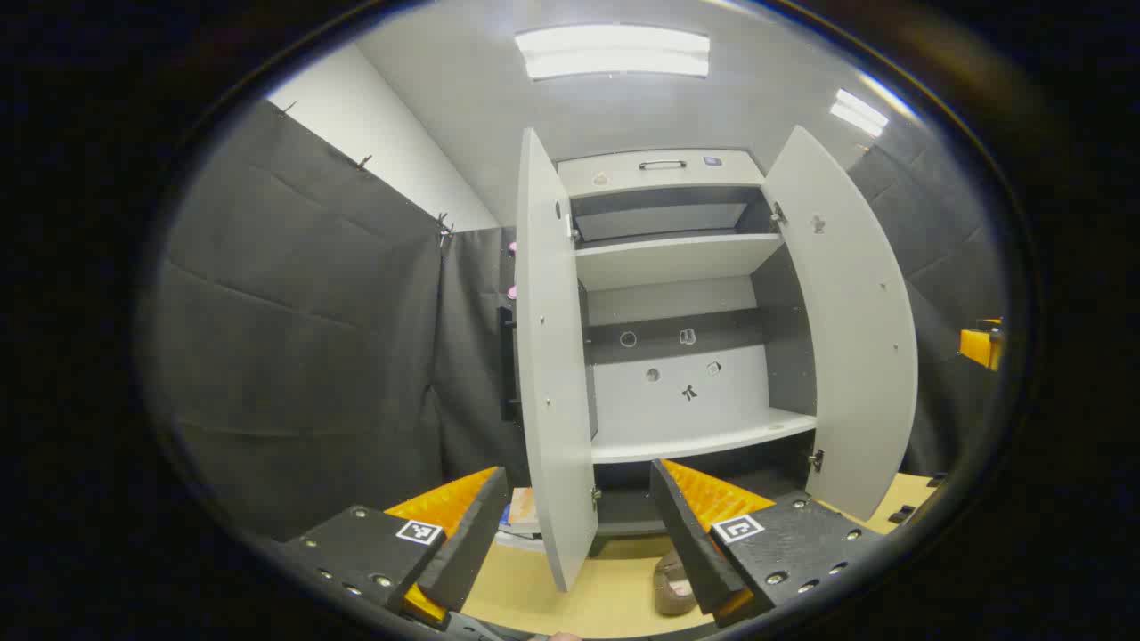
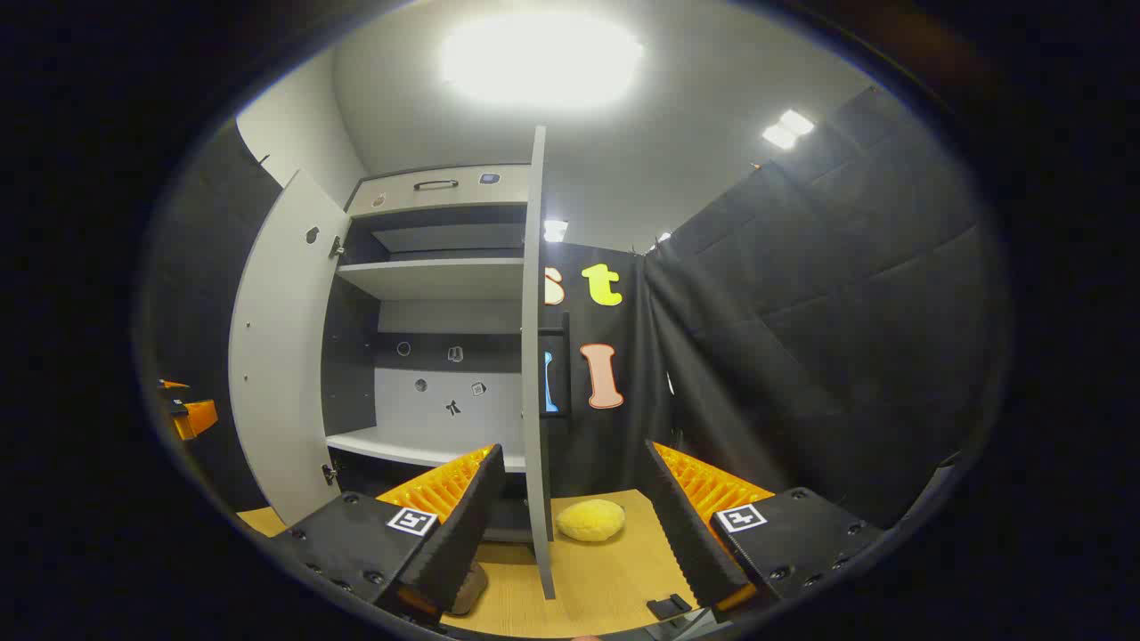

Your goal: Grab one shoe with the right hand and put it into the shoe cabinet, grab the other shoe with the left hand and put it into the shoe cabinet; then close the right door with the right hand and the left door with the left hand.

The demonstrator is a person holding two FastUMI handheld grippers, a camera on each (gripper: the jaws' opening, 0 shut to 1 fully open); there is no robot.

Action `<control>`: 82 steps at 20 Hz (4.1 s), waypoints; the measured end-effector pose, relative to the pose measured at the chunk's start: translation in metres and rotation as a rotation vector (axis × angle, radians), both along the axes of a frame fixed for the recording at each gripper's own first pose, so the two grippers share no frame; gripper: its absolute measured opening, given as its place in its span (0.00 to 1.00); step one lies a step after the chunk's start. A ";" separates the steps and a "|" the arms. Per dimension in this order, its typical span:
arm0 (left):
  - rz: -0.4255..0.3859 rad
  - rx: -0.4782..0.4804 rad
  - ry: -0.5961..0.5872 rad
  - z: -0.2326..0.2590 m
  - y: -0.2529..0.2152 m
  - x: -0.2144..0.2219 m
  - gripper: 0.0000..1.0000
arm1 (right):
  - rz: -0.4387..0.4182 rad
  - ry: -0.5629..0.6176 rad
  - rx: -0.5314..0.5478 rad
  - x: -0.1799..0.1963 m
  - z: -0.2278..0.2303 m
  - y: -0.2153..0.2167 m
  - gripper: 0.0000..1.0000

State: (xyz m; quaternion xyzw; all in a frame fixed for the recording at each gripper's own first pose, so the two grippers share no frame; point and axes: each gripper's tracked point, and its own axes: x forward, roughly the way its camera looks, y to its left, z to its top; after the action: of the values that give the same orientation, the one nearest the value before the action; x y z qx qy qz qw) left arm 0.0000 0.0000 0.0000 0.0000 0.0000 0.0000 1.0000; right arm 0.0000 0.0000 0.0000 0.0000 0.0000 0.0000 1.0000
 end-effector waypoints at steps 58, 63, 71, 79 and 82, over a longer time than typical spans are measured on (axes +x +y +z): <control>0.325 0.105 0.059 -0.045 0.051 0.029 1.00 | 0.523 0.945 -0.010 0.070 -0.372 0.239 0.97; 0.358 0.119 0.083 -0.049 0.056 0.031 1.00 | 0.547 1.021 -0.039 0.059 -0.404 0.246 0.96; 0.369 0.145 0.099 -0.050 0.057 0.033 1.00 | 0.477 1.115 -0.071 0.070 -0.442 0.248 0.86; 0.353 0.136 0.081 -0.047 0.054 0.035 1.00 | 0.450 1.109 -0.142 0.077 -0.443 0.231 0.02; 0.332 0.137 0.071 -0.044 0.050 0.034 1.00 | 0.473 1.085 -0.132 0.073 -0.428 0.230 0.02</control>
State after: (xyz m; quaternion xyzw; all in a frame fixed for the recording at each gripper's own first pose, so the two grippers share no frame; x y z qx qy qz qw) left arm 0.0341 0.0496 -0.0437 0.0683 0.0353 0.1649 0.9833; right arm 0.0735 0.2295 -0.4284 -0.0622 0.5111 0.2230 0.8278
